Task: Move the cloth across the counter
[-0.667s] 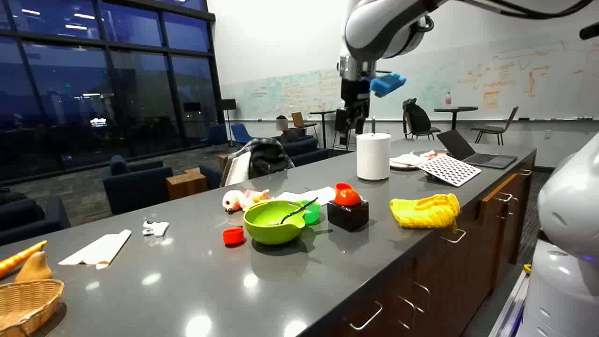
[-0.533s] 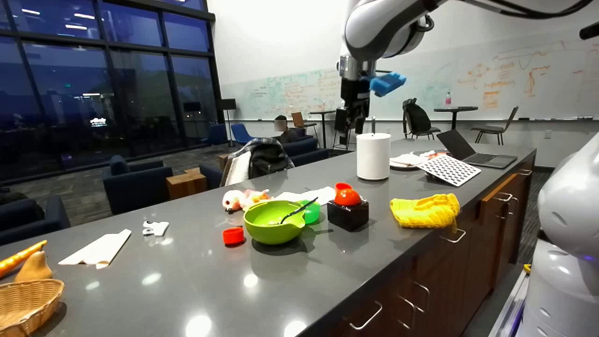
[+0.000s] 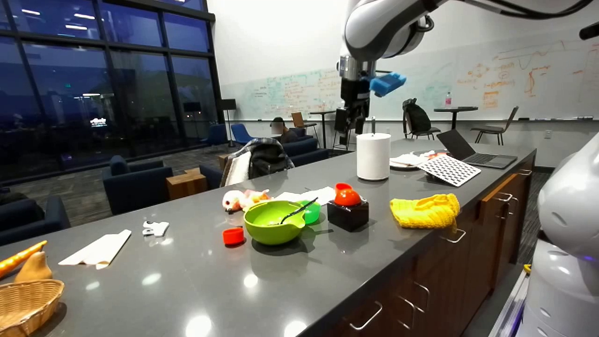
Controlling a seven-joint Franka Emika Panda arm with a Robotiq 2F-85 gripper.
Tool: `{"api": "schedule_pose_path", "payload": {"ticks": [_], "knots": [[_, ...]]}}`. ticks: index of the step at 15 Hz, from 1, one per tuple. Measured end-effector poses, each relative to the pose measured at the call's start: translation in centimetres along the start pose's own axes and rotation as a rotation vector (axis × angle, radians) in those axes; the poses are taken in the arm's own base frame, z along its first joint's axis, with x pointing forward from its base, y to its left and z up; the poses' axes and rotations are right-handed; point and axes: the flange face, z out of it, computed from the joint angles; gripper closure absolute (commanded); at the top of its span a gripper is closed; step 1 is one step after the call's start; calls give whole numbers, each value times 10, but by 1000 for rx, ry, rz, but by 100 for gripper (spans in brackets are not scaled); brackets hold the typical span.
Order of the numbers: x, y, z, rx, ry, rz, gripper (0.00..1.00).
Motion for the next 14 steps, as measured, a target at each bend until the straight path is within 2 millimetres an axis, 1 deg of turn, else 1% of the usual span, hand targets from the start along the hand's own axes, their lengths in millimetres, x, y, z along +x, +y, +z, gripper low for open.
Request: {"api": "schedule_pose_path", "payload": {"ticks": [3,5,6,8,12,14], "knots": [[-3,3,3,4,-8,8,0],[-12,17,13,13,-29,42,0],[-20,29,19,19,-42,70,0],[-41,59,33,33,-69,136,0],[-95,124,56,68,-105,262,0],[-121,150,66,83,-108,312,0]]}}
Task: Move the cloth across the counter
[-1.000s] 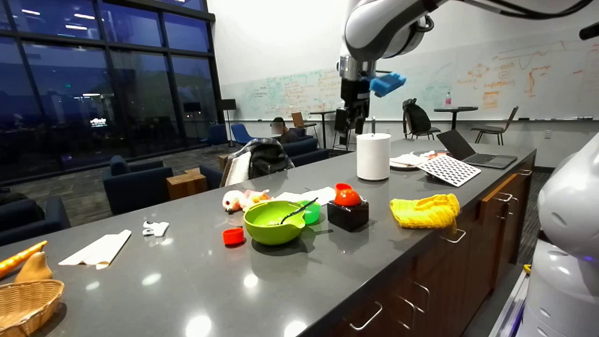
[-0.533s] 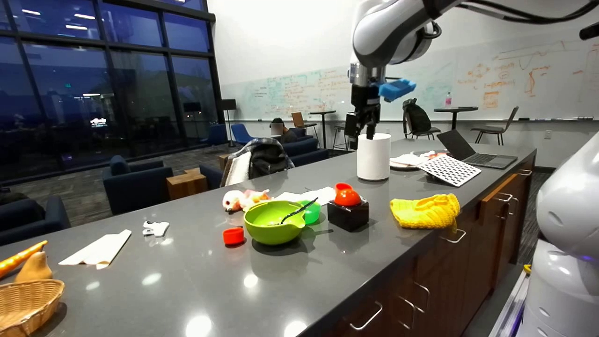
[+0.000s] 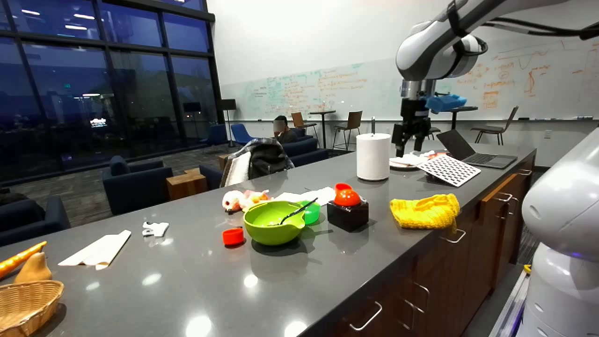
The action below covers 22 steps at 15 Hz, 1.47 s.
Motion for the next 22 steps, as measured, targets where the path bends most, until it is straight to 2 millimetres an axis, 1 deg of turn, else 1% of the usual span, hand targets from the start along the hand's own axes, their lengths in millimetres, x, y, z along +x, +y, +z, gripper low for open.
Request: {"api": "schedule_pose_path", "payload": {"ticks": [2,4,6,8,10,16,19,22], "knots": [[-14,23,13,11,5,32,0],[-25,38,31,13,14,53,0],[-32,46,51,10,18,64,0],[-37,49,69,10,12,66,0],[-37,50,74,9,7,65,0],[-36,48,75,11,5,63,0],[-28,35,87,34,-16,50,0],[-14,14,108,77,-54,32,0]]}}
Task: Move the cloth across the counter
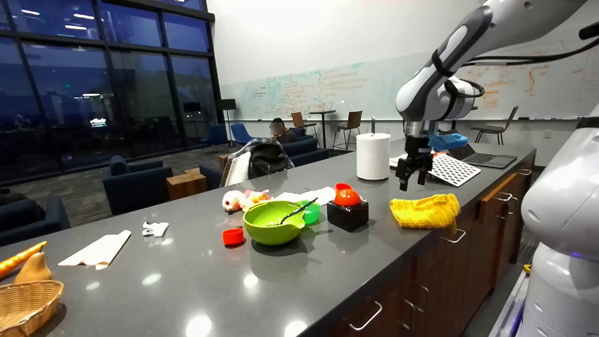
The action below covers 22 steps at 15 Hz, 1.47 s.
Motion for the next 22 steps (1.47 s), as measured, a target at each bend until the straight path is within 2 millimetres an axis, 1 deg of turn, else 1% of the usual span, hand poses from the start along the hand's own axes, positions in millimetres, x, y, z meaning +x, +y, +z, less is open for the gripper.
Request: {"api": "schedule_pose_path", "payload": {"ticks": [3,6,8,15,22], "knots": [[15,-14,20,26,-38,-24,0],[27,-15,36,34,-68,-45,0],[33,-11,47,33,-91,-52,0],[49,14,85,19,-169,-64,0],[57,29,118,74,-194,-34,0]]}}
